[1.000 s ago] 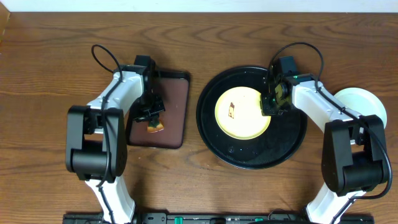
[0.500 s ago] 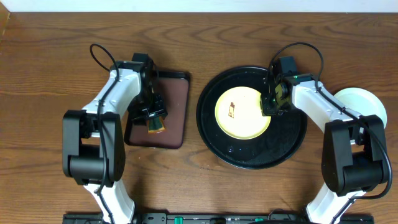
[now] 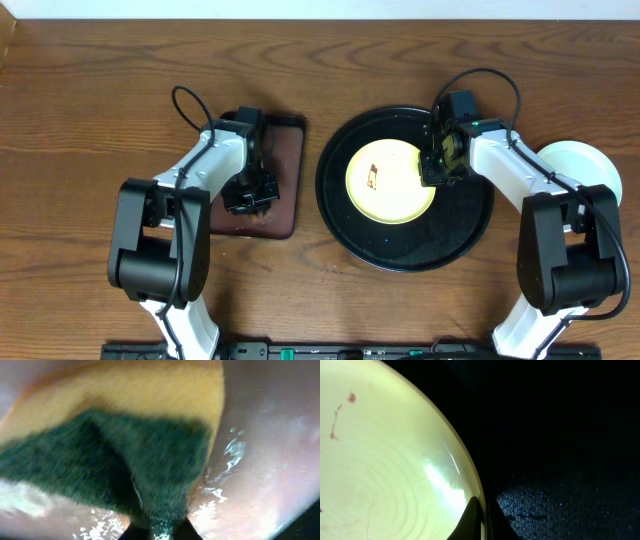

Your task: Clean dirty plates on tray and stack at the side

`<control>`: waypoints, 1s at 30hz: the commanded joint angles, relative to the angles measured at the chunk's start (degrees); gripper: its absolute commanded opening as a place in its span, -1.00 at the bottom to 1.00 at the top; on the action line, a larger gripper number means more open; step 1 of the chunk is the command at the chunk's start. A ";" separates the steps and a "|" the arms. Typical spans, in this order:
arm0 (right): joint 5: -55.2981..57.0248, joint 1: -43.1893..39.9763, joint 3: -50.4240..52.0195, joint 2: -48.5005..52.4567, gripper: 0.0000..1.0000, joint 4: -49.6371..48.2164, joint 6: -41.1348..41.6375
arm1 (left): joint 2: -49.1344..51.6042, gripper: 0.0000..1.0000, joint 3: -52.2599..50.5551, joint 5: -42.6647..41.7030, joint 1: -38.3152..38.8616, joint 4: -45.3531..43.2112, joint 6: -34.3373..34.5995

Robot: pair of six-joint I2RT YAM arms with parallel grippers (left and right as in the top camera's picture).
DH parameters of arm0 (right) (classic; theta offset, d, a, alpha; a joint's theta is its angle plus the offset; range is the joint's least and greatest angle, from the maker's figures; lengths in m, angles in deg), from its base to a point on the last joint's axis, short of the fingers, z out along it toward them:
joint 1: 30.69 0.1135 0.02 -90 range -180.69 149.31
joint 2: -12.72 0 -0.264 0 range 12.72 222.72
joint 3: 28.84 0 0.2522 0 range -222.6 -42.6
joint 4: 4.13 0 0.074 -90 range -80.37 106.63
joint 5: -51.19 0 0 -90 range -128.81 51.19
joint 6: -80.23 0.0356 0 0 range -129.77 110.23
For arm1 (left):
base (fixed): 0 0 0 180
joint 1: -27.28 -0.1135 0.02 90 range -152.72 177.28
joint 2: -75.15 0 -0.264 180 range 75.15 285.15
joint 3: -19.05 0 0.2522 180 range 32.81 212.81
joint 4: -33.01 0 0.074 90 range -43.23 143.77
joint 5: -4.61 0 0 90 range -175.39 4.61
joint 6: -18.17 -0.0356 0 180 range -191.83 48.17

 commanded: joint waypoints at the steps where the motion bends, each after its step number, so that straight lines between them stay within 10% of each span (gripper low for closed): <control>1: 1.18 -0.46 0.28 -0.11 -0.98 0.48 0.68 | 0.31 -0.85 -0.31 0.31 -0.13 0.63 -0.33; 4: 1.18 -0.46 0.28 -0.11 -0.98 0.63 0.68 | 0.31 -0.85 2.14 0.37 -0.44 3.80 -1.90; 13: 1.16 -0.46 0.28 -0.11 -0.98 0.87 0.68 | -0.07 0.02 8.63 7.80 -0.90 5.62 -2.01; 23: 1.09 -0.46 0.28 -0.11 -0.98 0.92 0.68 | 1.95 -0.10 4.02 9.38 -1.01 -3.28 -1.55; 30: 0.74 -0.46 0.28 -0.11 -0.98 0.90 0.68 | 3.21 -0.85 4.31 9.31 -1.01 -3.89 -2.23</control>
